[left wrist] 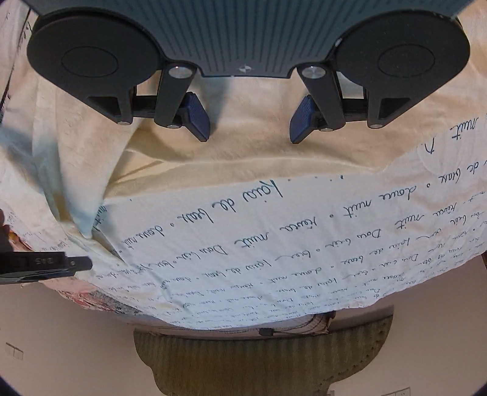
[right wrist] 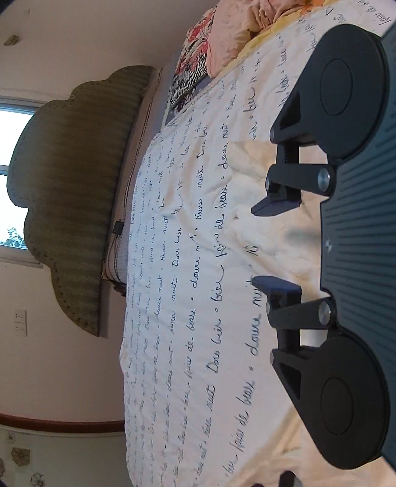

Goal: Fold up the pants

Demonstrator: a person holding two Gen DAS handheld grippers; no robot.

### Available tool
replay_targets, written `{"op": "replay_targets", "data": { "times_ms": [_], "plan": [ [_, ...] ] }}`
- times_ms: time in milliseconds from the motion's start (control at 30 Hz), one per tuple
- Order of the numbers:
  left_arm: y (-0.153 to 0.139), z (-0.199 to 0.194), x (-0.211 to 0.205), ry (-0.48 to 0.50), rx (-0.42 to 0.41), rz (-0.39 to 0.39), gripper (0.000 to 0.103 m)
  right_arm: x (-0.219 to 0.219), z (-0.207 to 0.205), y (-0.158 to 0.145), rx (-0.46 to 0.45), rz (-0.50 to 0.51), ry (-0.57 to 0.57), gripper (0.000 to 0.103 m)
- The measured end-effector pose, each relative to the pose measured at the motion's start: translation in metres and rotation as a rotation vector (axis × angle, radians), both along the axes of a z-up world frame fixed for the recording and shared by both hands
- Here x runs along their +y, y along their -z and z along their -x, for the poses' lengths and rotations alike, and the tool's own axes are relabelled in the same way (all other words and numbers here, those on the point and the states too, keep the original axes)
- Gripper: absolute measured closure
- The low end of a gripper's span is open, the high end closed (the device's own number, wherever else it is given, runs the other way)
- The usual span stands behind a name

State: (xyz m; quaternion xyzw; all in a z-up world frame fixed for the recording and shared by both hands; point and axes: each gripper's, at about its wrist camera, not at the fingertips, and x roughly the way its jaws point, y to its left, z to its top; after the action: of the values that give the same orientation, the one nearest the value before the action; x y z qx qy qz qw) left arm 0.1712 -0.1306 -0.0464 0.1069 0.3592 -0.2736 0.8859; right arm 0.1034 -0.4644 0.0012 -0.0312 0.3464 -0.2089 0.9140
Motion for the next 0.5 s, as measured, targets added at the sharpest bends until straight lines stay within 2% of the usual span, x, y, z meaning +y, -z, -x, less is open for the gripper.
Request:
{"op": "replay_targets", "data": {
  "times_ms": [67, 167, 267, 333, 367, 433, 500],
  "plan": [
    [0.001, -0.005, 0.001, -0.024, -0.015, 0.030, 0.041, -0.009, -0.032, 0.016, 0.091, 0.041, 0.038, 0.059],
    [0.002, -0.011, 0.006, -0.047, -0.017, 0.085, 0.040, -0.022, -0.060, 0.042, 0.210, 0.044, 0.079, 0.059],
    [0.004, -0.014, 0.010, -0.052, -0.017, 0.134, 0.037, -0.032, -0.071, 0.054, 0.247, 0.038, 0.123, 0.060],
    [0.008, -0.012, 0.012, -0.043, -0.026, 0.156, 0.034, -0.036, -0.069, 0.053, 0.230, 0.013, 0.140, 0.065],
    [0.009, -0.011, 0.012, -0.038, -0.032, 0.164, 0.033, -0.039, -0.064, 0.050, 0.203, -0.022, 0.158, 0.082],
    [0.012, -0.009, 0.014, -0.029, -0.041, 0.183, 0.030, -0.046, -0.050, 0.040, 0.128, -0.075, 0.193, 0.094],
    [0.012, -0.009, 0.015, -0.020, -0.039, 0.199, 0.027, -0.059, -0.030, 0.028, 0.024, -0.144, 0.244, 0.097]
  ]
}}
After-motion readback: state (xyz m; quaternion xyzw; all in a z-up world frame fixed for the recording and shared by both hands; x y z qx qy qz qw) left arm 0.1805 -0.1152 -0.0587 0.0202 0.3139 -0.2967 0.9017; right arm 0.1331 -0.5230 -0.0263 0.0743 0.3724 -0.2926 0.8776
